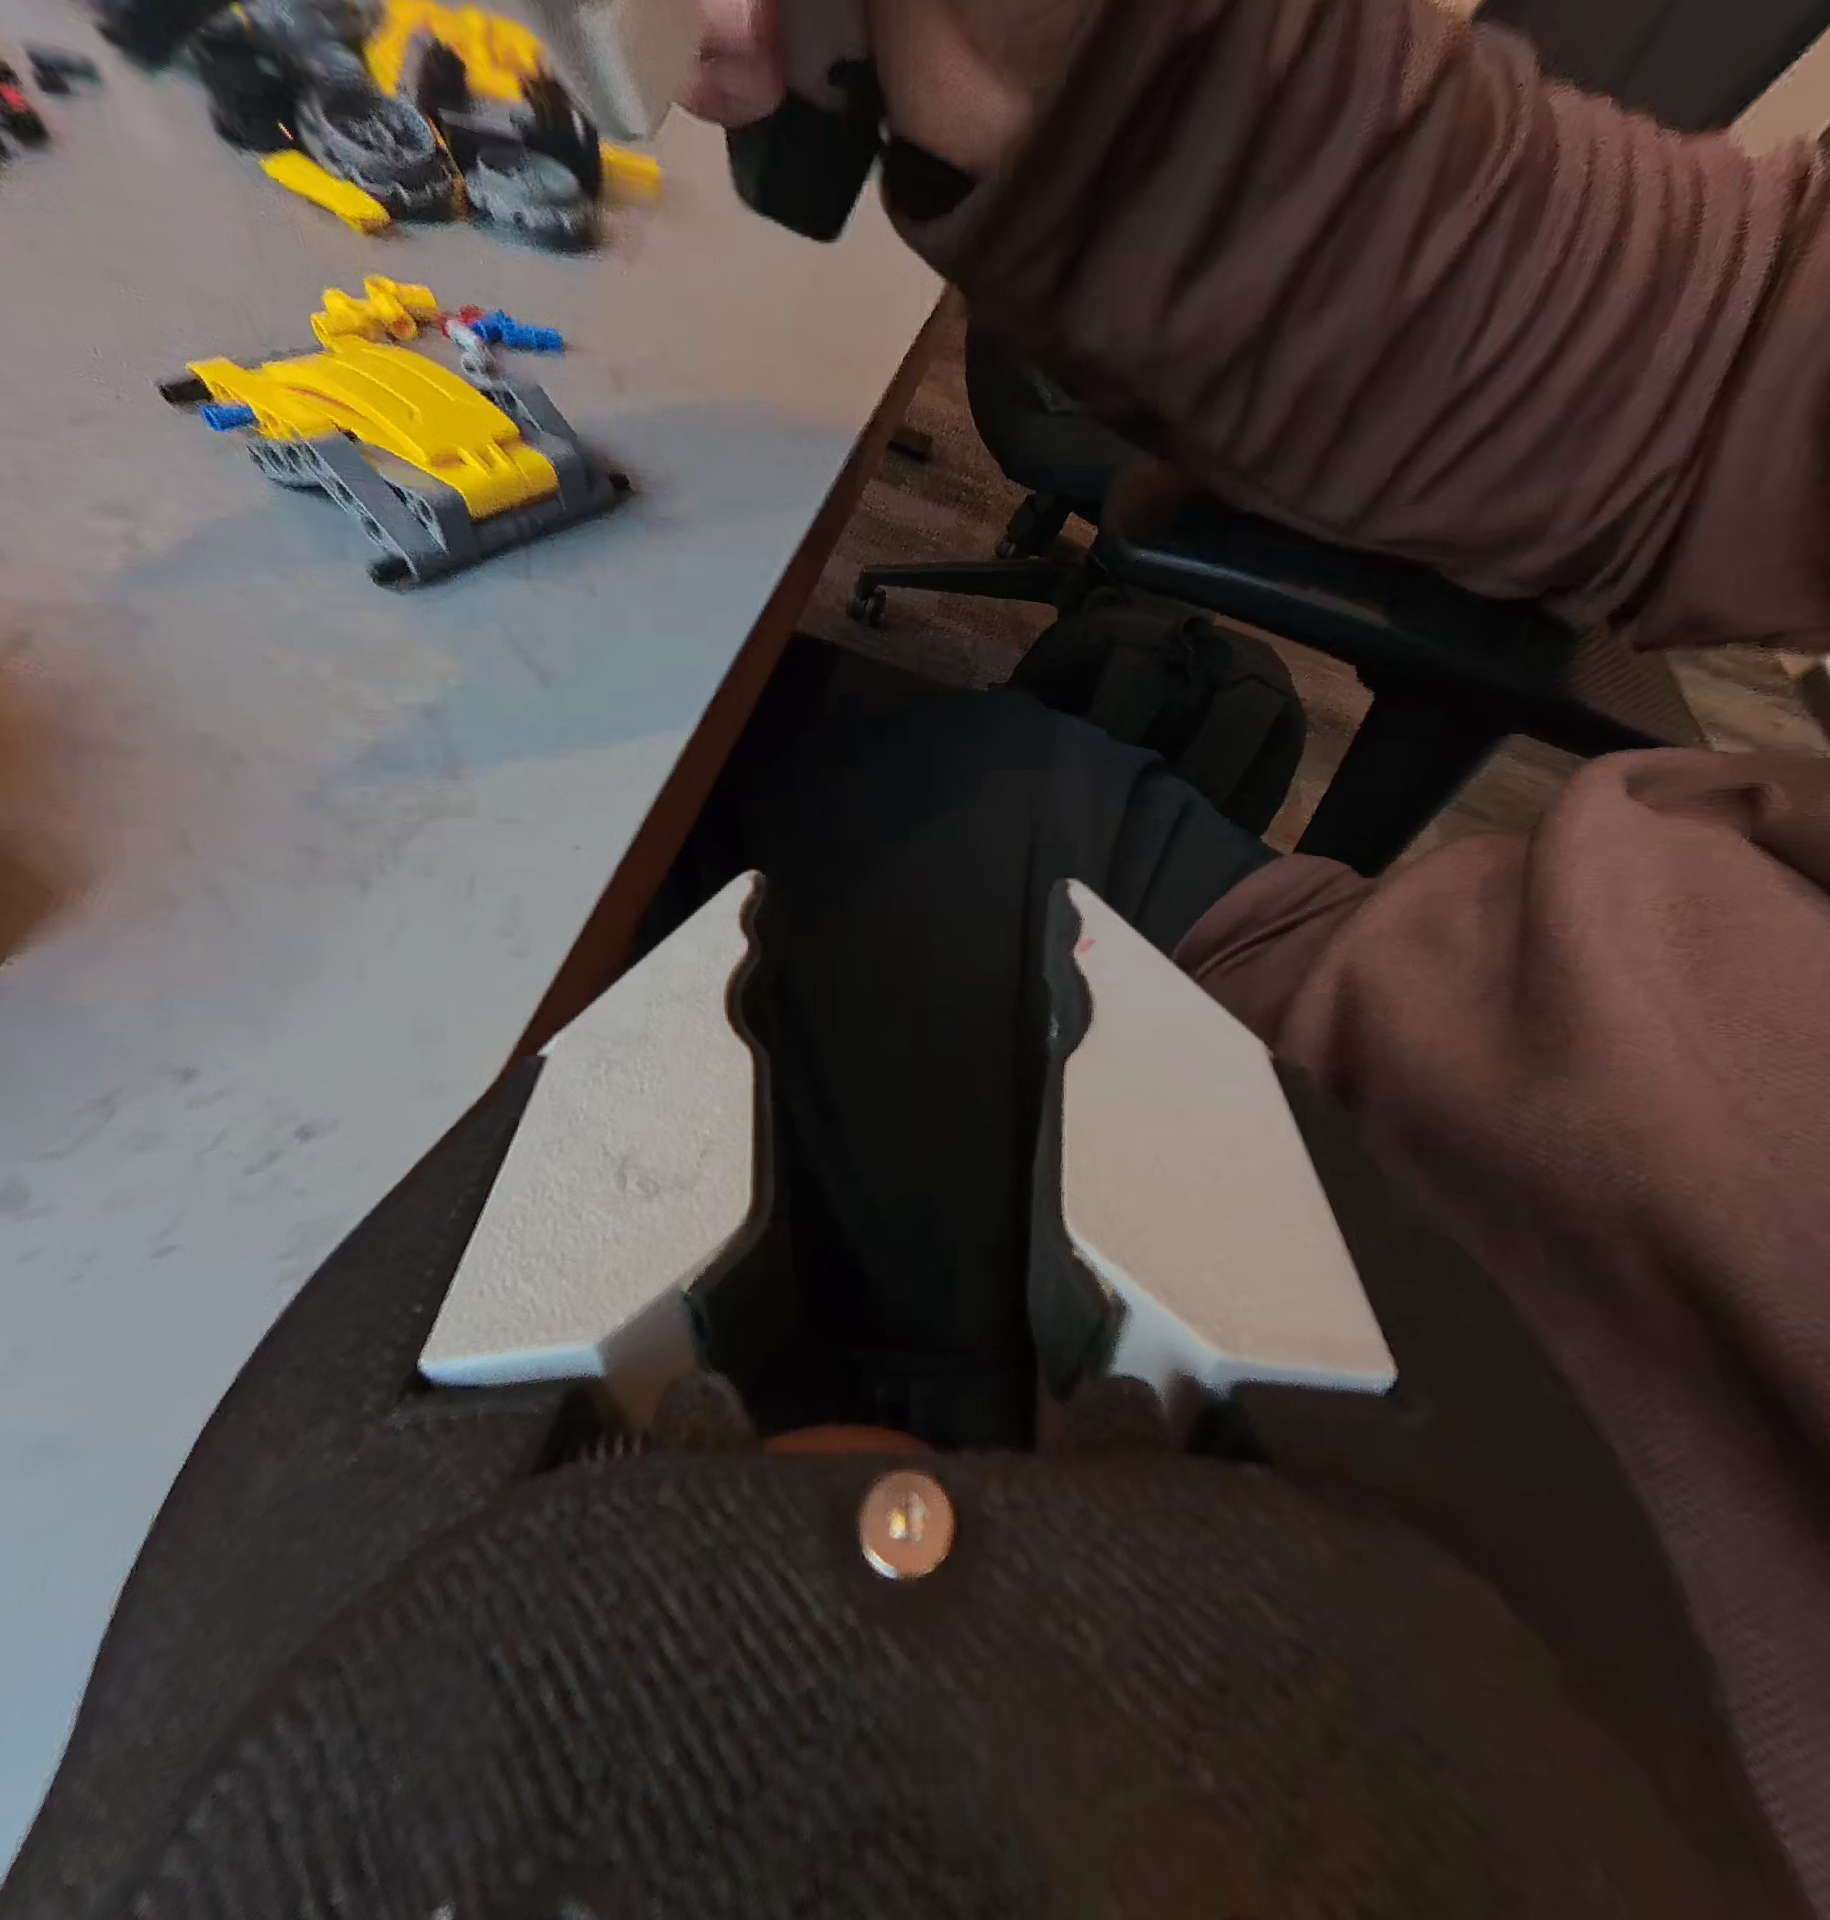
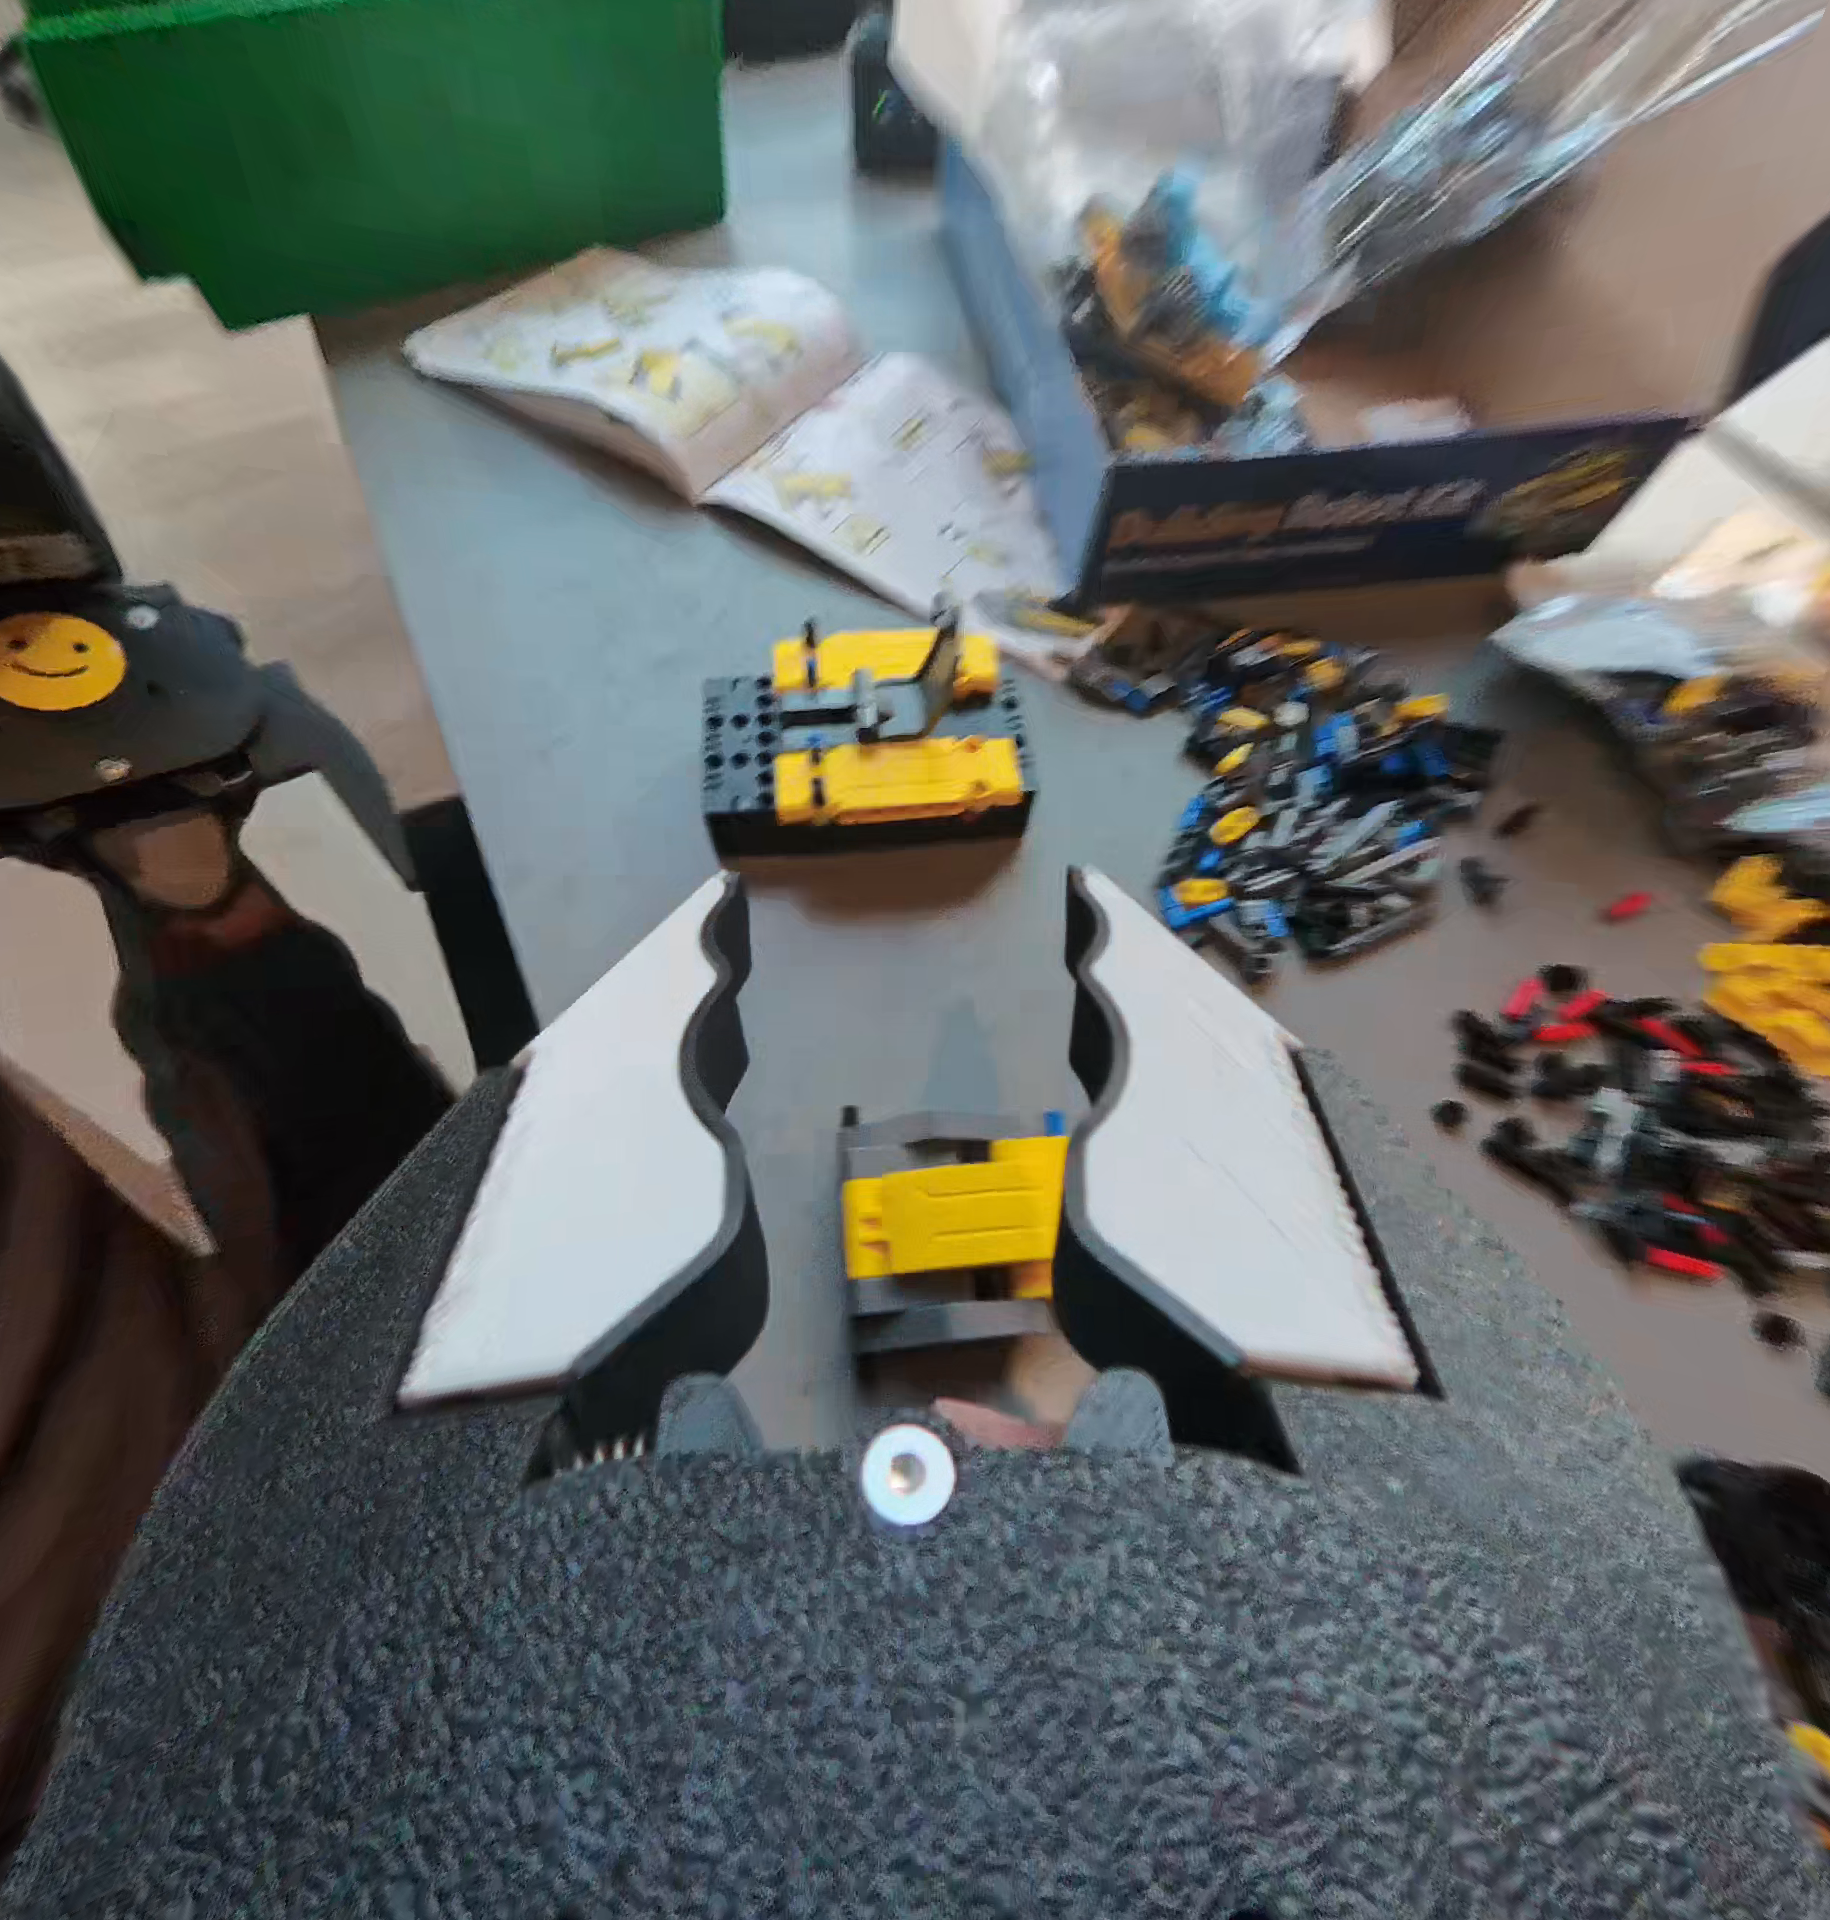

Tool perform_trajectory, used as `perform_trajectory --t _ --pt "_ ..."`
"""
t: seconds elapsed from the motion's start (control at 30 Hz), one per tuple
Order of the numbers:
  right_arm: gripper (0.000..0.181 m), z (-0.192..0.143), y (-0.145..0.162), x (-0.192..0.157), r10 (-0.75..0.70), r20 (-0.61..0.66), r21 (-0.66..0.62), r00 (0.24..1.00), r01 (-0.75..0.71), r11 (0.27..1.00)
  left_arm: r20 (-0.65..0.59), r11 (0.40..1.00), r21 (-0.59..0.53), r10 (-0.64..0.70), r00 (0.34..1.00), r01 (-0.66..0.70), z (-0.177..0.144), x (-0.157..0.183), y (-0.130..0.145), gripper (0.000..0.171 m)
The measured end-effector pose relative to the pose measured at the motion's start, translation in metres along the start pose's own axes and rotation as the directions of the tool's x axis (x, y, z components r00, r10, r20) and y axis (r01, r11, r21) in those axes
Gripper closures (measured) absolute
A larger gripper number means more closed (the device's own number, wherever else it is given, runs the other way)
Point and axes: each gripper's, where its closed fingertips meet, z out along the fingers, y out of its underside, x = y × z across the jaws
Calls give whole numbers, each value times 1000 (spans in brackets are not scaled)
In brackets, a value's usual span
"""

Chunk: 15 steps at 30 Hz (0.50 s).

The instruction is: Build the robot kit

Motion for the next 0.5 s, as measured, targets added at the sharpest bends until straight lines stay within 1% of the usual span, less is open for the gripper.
perform_trajectory --t 0.07,0.1,0.17,0.2,0.27,0.37,0.43,0.5 --pt "128 -31 -16 17 -5 -104 142 995 20 990 34 996 91 -5 999 1 -7 -5 -16 110" --pt "127 -44 -17 22 3 -135 173 991 21 985 46 991 132 -5 999 -1 -11 -6 -23 106" --pt "116 -59 -6 31 40 -175 172 984 -10 985 67 985 171 -6 998 -6 -15 -10 -29 98" --pt "114 -63 4 33 68 -178 163 982 -39 986 71 986 168 -6 997 -6 -14 -11 -28 95" --pt "117 -66 26 37 109 -194 148 975 -81 986 63 990 139 -9 998 0 -10 -10 -22 94" --pt "122 -62 59 47 107 -241 85 965 -88 992 46 994 112 -4 999 -2 -4 -6 -18 95" --pt "127 -59 71 57 76 -288 46 954 -66 997 28 997 77 12 1000 -15 0 -2 -12 100" --pt "127 -53 73 59 63 -290 37 955 -54 998 20 999 42 31 999 -32 4 1 -7 103"
